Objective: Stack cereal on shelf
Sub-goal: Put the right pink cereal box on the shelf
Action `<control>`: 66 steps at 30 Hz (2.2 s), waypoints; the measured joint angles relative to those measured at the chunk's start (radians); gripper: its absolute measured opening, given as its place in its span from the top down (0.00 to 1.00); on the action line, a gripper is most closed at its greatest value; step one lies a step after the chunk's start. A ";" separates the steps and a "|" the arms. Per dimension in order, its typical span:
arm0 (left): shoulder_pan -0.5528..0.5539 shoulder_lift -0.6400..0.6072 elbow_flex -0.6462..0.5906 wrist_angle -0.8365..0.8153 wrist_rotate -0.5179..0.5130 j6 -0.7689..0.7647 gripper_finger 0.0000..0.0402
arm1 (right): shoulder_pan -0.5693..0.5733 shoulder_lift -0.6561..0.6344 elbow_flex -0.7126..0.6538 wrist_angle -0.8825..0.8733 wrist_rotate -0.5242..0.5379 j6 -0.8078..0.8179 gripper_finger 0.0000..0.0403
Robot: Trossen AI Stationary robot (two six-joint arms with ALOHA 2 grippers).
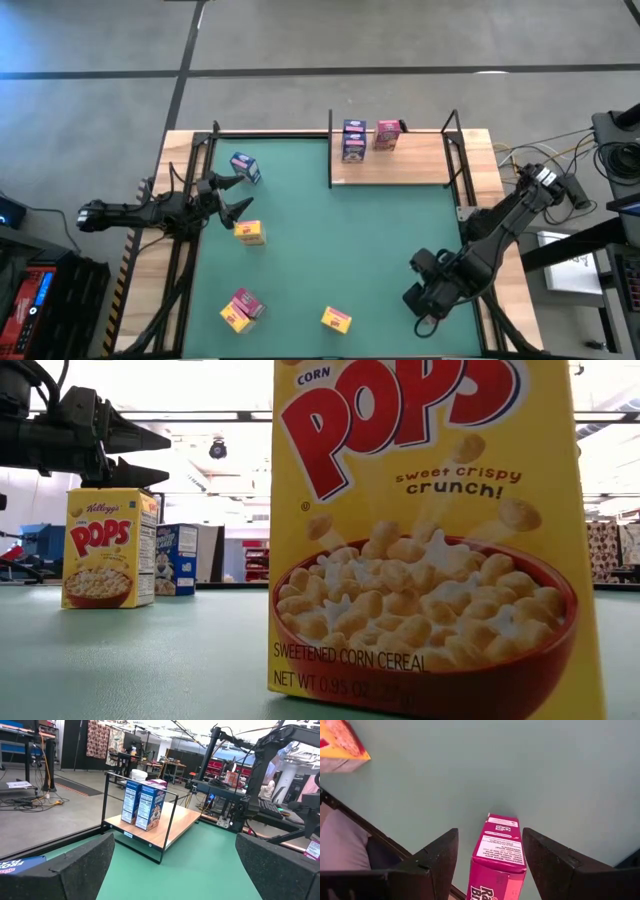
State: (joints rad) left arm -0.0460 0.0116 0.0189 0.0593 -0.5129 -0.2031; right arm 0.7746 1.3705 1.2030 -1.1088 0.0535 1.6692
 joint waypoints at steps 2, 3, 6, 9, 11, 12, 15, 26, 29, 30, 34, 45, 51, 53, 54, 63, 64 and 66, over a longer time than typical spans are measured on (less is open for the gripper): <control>0.000 0.000 0.000 0.000 0.000 0.000 0.00 | 0.000 0.000 0.000 -0.001 0.000 -0.008 0.48; 0.000 0.000 0.000 0.000 0.000 0.000 0.00 | 0.000 0.000 0.000 -0.002 0.000 -0.003 0.48; 0.000 0.000 0.000 0.000 0.000 0.000 0.00 | 0.000 0.000 0.000 -0.005 0.000 0.030 0.48; 0.000 0.000 0.000 0.000 0.000 0.000 0.00 | 0.000 -0.001 -0.001 -0.021 0.000 0.014 0.48; 0.000 0.000 0.000 0.000 0.000 0.000 0.00 | 0.000 -0.001 -0.001 -0.019 -0.001 0.008 0.48; 0.000 0.000 0.000 0.000 0.000 0.000 0.00 | 0.000 -0.001 -0.001 -0.020 -0.003 0.011 0.48; 0.000 0.000 0.000 0.000 0.000 0.000 0.00 | 0.000 0.000 -0.001 -0.019 -0.009 0.031 0.48; 0.000 0.000 0.000 0.000 0.000 0.000 0.00 | 0.000 0.013 -0.001 -0.025 -0.029 0.086 0.48; 0.000 0.000 0.000 0.000 0.000 0.000 0.00 | 0.000 0.016 -0.001 -0.035 -0.035 0.087 0.48; 0.000 0.000 0.000 0.000 0.000 0.000 0.00 | 0.000 0.016 -0.001 -0.034 -0.035 0.087 0.48; 0.000 0.000 0.000 0.000 0.000 0.000 0.00 | 0.000 0.019 -0.001 -0.034 -0.047 0.116 0.45; 0.000 0.000 0.000 0.000 0.000 0.000 0.00 | 0.000 0.016 -0.001 -0.001 -0.160 0.216 0.21; 0.000 0.000 0.000 0.000 0.000 0.000 0.00 | 0.000 0.018 -0.001 0.053 -0.213 0.221 0.17; 0.000 0.000 0.000 0.000 0.000 0.000 0.00 | 0.004 0.031 -0.001 0.052 -0.240 0.223 0.17; 0.000 0.000 0.000 0.000 0.000 0.000 0.00 | 0.007 0.040 -0.001 0.052 -0.246 0.221 0.17; 0.000 0.000 0.000 0.000 0.000 0.000 0.00 | 0.022 0.105 -0.001 0.040 -0.242 0.020 0.17; 0.000 0.000 0.000 0.000 0.000 0.000 0.00 | 0.022 0.112 -0.001 0.038 -0.238 -0.008 0.17; 0.000 0.000 0.000 0.000 0.000 0.000 0.00 | 0.022 0.125 -0.001 0.041 -0.237 -0.023 0.17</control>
State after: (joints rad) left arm -0.0463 0.0113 0.0193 0.0593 -0.5125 -0.2033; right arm 0.7963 1.4955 1.2018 -1.0681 -0.1837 1.6458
